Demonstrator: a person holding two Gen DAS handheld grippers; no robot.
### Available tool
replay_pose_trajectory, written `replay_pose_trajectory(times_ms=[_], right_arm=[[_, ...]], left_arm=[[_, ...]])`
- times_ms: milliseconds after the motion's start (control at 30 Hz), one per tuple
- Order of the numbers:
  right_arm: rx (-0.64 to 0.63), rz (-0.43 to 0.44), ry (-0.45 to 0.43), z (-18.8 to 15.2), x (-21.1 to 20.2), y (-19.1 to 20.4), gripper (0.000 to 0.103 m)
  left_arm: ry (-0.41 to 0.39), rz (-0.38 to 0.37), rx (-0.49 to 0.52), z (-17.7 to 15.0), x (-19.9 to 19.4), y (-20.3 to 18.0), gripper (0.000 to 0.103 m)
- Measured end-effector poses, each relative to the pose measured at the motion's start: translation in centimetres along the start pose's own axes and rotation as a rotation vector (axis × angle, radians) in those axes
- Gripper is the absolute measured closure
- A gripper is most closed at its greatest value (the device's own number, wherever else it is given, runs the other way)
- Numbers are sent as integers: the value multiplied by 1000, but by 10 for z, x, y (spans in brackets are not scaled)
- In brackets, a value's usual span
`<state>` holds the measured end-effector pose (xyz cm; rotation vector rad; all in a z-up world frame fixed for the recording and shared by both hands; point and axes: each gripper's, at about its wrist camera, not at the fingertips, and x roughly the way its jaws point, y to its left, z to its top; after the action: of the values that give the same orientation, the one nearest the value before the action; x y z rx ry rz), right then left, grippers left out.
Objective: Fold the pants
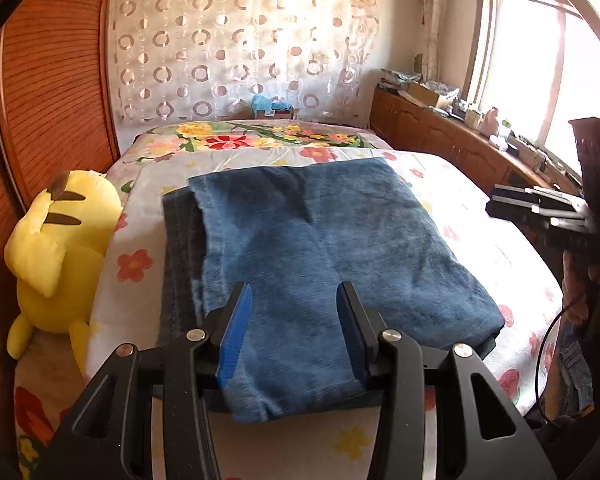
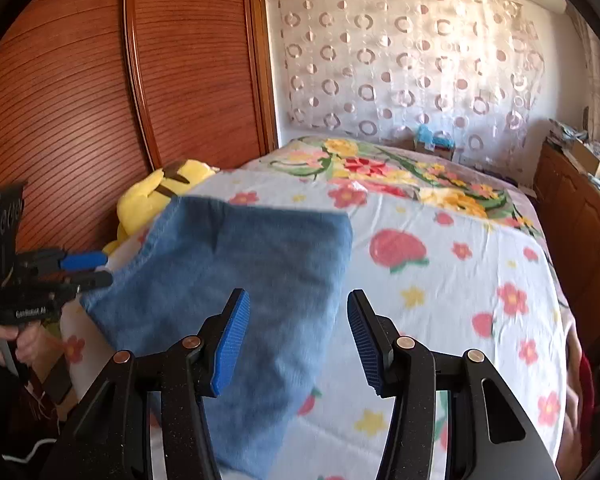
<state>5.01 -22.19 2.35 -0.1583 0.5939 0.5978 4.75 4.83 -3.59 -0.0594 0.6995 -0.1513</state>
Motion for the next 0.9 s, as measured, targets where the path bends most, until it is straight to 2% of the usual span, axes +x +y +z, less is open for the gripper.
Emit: replay_pose_trajectory(times_ms=[167, 300, 367, 567, 900], right_arm=[[-14, -24, 18, -16, -6, 11, 49], [11, -9, 15, -19, -15, 8, 46], [14, -13, 16, -18, -15, 12, 46], [32, 2, 35, -25, -9, 1, 45], [61, 32, 87, -30, 13, -2, 45]], left_arm=[[12, -22, 20, 1, 9, -13, 58], [30, -33, 24, 1, 16, -19, 57], [35, -31, 33, 0, 19, -23, 47], [53, -65, 41, -4, 24, -33, 47], [116, -32, 57, -19, 40, -39, 47]])
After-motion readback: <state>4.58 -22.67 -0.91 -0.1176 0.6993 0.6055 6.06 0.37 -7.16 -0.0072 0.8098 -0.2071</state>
